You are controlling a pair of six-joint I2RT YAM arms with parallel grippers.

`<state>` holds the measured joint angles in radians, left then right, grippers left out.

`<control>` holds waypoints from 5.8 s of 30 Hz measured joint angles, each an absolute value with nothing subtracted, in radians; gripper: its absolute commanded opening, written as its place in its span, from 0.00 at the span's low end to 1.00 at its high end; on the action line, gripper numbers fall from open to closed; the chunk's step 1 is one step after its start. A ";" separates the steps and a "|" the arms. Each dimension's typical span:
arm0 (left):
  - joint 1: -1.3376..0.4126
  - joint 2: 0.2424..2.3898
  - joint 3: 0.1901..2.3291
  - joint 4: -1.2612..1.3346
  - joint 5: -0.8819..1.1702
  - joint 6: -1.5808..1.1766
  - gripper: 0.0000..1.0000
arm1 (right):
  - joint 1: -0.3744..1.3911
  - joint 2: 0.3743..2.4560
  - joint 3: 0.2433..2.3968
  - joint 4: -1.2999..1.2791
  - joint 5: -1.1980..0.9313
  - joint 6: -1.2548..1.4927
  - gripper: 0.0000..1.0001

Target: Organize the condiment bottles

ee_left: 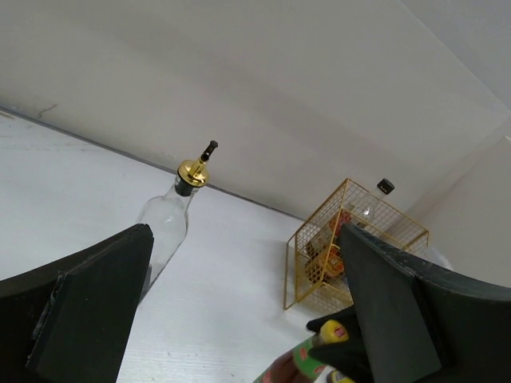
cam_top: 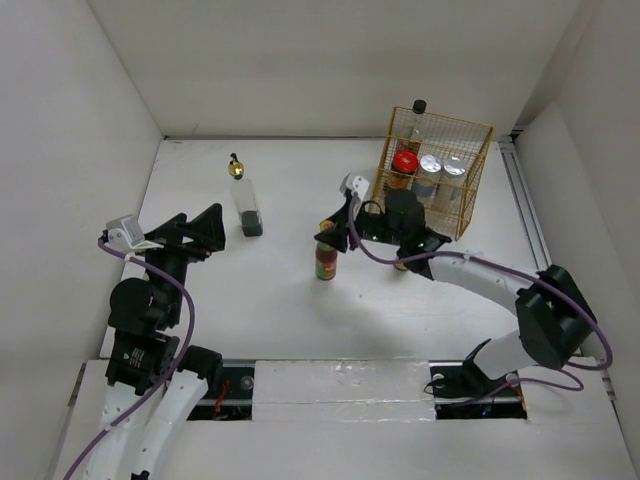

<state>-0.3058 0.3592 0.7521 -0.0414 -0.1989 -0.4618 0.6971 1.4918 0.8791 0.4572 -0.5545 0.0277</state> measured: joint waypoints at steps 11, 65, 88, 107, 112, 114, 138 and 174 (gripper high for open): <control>-0.306 0.357 0.752 -0.041 -0.192 -0.462 1.00 | 0.286 1.284 1.255 0.307 -0.302 0.029 0.19; -0.306 0.376 0.752 -0.035 -0.192 -0.462 1.00 | -0.144 1.794 1.637 0.230 -0.225 0.068 0.19; -0.306 0.376 0.752 -0.035 -0.192 -0.462 1.00 | -0.117 1.777 1.263 0.406 -0.193 0.103 0.44; -0.306 0.366 0.752 -0.034 -0.199 -0.462 1.00 | -0.108 1.754 1.273 0.425 -0.193 0.109 0.76; -0.306 0.365 0.752 -0.034 -0.199 -0.462 1.00 | -0.072 1.662 1.330 0.386 -0.207 0.081 0.77; -0.306 0.365 0.752 -0.034 -0.199 -0.462 1.00 | -0.038 1.616 1.363 0.382 -0.224 0.064 0.73; -0.299 0.346 0.752 -0.036 -0.252 -0.464 1.00 | 0.794 2.113 1.794 0.271 -0.636 -0.075 0.88; -0.299 0.342 0.752 -0.035 -0.220 -0.464 1.00 | 0.785 2.124 1.731 0.548 -0.396 0.124 0.22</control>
<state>-0.2993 0.3420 0.7521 -0.0353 -0.2195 -0.4637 0.7853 2.1242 1.7306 0.5484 -0.3962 0.1242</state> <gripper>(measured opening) 0.997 0.448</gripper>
